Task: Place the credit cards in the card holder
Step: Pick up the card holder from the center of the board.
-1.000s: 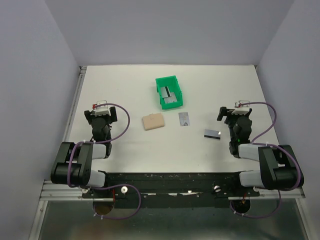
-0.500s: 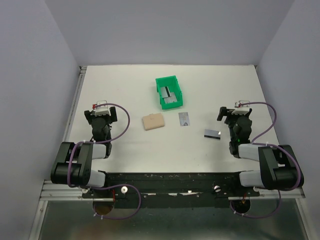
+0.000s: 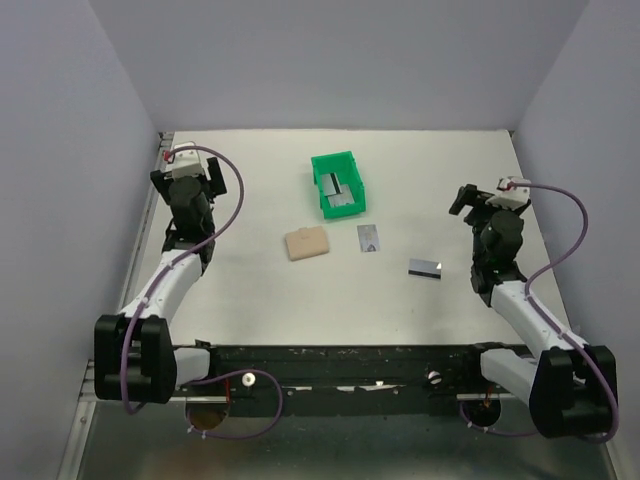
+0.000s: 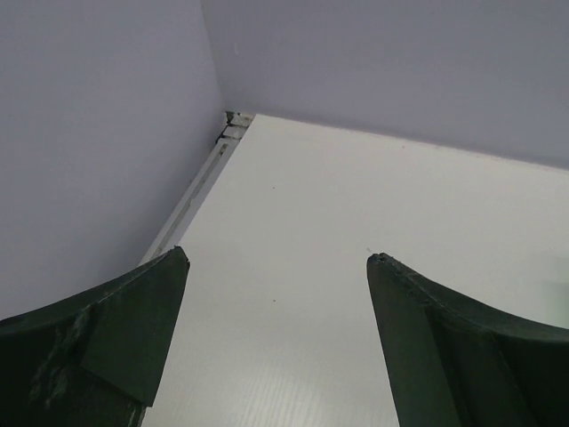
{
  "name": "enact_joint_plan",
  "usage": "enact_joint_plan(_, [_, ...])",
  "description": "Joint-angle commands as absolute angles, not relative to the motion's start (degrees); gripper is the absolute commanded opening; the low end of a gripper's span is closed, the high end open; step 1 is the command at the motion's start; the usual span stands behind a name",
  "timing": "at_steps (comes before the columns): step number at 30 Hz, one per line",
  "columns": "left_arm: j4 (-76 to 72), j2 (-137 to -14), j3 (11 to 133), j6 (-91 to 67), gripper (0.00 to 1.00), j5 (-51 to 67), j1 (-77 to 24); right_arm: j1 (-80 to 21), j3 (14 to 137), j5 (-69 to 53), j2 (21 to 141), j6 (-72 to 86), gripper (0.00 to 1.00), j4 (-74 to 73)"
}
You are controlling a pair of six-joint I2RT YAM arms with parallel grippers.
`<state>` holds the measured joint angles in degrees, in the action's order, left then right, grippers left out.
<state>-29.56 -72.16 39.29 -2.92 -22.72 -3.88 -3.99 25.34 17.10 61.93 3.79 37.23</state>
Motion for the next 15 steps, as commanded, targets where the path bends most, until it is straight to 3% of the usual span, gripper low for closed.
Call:
enact_joint_plan(1, [-8.81, -69.17, 47.10, -3.26, 0.99, -18.47, -4.04, -3.60, 35.03, 15.31, 58.89, 9.84, 1.00, 13.25])
enact_joint_plan(3, [-5.73, -68.21, 48.86, -1.85, 0.99, -17.14, -4.13, -3.60, 41.80, 10.57, 60.37, 9.58, 1.00, 3.04])
enact_joint_plan(7, [-4.57, -64.17, 48.87, -4.99, 0.99, -17.84, -3.87, -3.60, 43.94, 11.25, 62.05, 17.21, 1.00, 1.15])
enact_joint_plan(12, [3.33, -60.29, 50.19, -17.38, 0.99, -14.95, -0.53, -3.60, 46.31, 0.46, 64.33, 19.25, 1.00, -1.74])
enact_joint_plan(15, [8.51, -61.43, 52.20, -20.21, 0.99, -4.79, -0.53, -3.60, 48.33, -7.80, 67.40, 20.29, 0.99, -4.03])
